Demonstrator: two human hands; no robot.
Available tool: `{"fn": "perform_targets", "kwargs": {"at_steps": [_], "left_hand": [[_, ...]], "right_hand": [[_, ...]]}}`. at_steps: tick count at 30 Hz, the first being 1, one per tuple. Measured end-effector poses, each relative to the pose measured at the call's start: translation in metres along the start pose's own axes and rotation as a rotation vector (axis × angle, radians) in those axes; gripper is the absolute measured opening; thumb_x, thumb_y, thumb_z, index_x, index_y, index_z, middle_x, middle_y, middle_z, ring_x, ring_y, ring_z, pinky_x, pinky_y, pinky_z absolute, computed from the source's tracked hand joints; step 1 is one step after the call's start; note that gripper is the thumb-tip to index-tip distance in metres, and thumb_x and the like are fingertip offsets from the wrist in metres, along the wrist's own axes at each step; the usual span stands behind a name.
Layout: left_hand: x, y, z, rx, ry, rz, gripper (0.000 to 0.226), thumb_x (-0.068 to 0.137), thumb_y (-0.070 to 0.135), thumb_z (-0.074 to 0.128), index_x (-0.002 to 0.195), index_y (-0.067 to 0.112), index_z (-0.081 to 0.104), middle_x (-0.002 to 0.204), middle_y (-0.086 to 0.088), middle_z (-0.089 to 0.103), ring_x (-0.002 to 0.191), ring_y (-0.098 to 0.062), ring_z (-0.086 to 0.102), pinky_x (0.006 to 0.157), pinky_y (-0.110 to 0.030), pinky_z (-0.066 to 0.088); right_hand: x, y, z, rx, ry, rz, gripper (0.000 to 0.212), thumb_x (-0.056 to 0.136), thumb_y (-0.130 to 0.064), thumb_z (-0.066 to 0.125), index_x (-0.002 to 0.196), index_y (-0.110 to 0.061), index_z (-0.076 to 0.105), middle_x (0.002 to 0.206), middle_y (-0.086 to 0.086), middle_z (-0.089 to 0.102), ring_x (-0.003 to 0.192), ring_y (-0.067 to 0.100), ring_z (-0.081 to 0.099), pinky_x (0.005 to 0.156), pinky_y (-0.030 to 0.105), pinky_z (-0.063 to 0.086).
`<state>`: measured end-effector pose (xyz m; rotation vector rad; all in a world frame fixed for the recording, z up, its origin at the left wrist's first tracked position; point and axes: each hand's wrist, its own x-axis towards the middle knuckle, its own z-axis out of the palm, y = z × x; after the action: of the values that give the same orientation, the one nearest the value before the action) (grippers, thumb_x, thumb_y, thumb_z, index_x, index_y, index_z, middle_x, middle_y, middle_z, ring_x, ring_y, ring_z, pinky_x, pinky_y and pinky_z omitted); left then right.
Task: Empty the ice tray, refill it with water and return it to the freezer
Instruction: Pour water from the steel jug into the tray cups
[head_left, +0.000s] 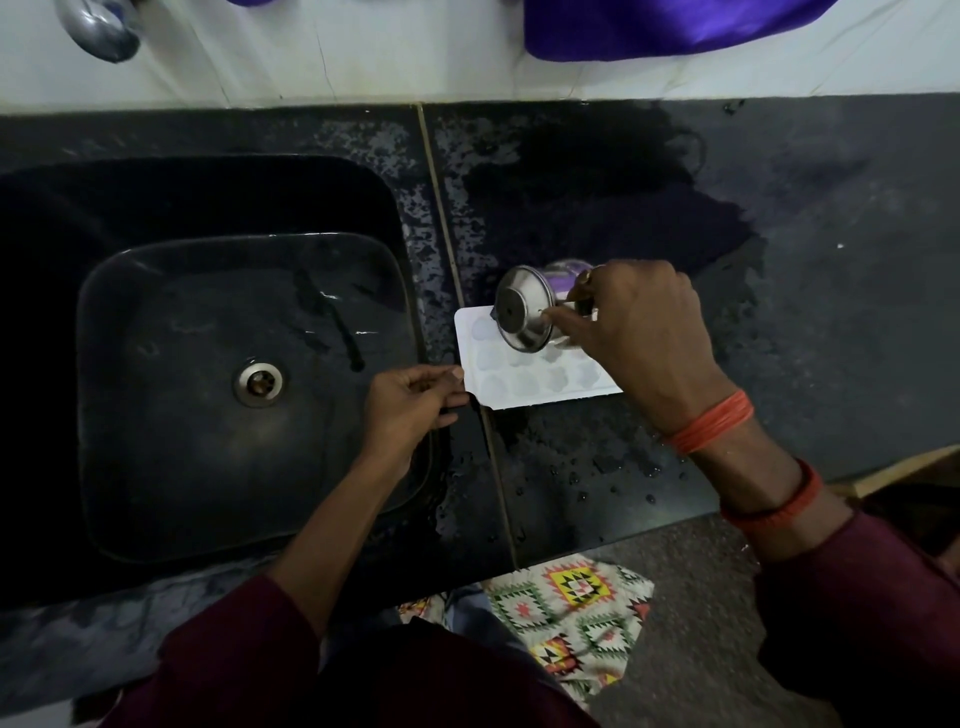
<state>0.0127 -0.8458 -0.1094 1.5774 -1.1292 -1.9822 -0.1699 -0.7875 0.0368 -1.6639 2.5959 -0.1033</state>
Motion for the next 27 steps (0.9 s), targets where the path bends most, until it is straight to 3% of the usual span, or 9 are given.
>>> {"fn": "perform_targets", "kwargs": {"at_steps": [7, 14, 19, 27], "left_hand": [[-0.002, 0.004, 0.001, -0.016, 0.000, -0.027, 0.007, 0.092, 0.020, 0.075, 0.094, 0.013, 0.077, 0.089, -0.004, 0.080, 0.083, -0.016, 0.078, 0.070, -0.028, 0.061], [-0.006, 0.006, 0.002, -0.039, 0.000, -0.027, 0.006, 0.092, 0.017, 0.076, 0.096, 0.012, 0.077, 0.093, -0.007, 0.079, 0.084, -0.017, 0.078, 0.068, -0.025, 0.061], [-0.008, 0.007, 0.005, -0.046, 0.003, 0.005, 0.016, 0.093, 0.015, 0.074, 0.107, 0.008, 0.076, 0.096, -0.008, 0.079, 0.084, -0.017, 0.078, 0.068, -0.025, 0.063], [-0.007, 0.007, 0.007, -0.050, 0.025, 0.018, 0.019, 0.092, 0.012, 0.075, 0.110, 0.006, 0.075, 0.095, -0.011, 0.079, 0.081, -0.017, 0.078, 0.070, -0.026, 0.063]], "right_hand": [[0.005, 0.016, 0.000, 0.177, 0.075, 0.024, 0.040, 0.087, -0.052, 0.071, 0.086, -0.012, 0.074, 0.076, 0.008, 0.072, 0.073, 0.028, 0.066, 0.070, 0.043, 0.054], [0.017, 0.028, 0.001, 0.466, 0.134, 0.085, 0.040, 0.087, -0.049, 0.073, 0.086, -0.010, 0.076, 0.072, -0.002, 0.072, 0.067, 0.010, 0.068, 0.062, 0.016, 0.048], [0.029, 0.032, 0.018, 0.721, 0.170, 0.182, 0.037, 0.088, -0.051, 0.071, 0.084, -0.015, 0.078, 0.075, -0.009, 0.074, 0.071, 0.003, 0.073, 0.073, 0.029, 0.061], [0.049, 0.042, 0.068, 1.208, 0.149, 0.376, 0.035, 0.088, -0.040, 0.076, 0.085, -0.005, 0.077, 0.083, 0.011, 0.076, 0.082, 0.020, 0.076, 0.083, 0.043, 0.062]]}}
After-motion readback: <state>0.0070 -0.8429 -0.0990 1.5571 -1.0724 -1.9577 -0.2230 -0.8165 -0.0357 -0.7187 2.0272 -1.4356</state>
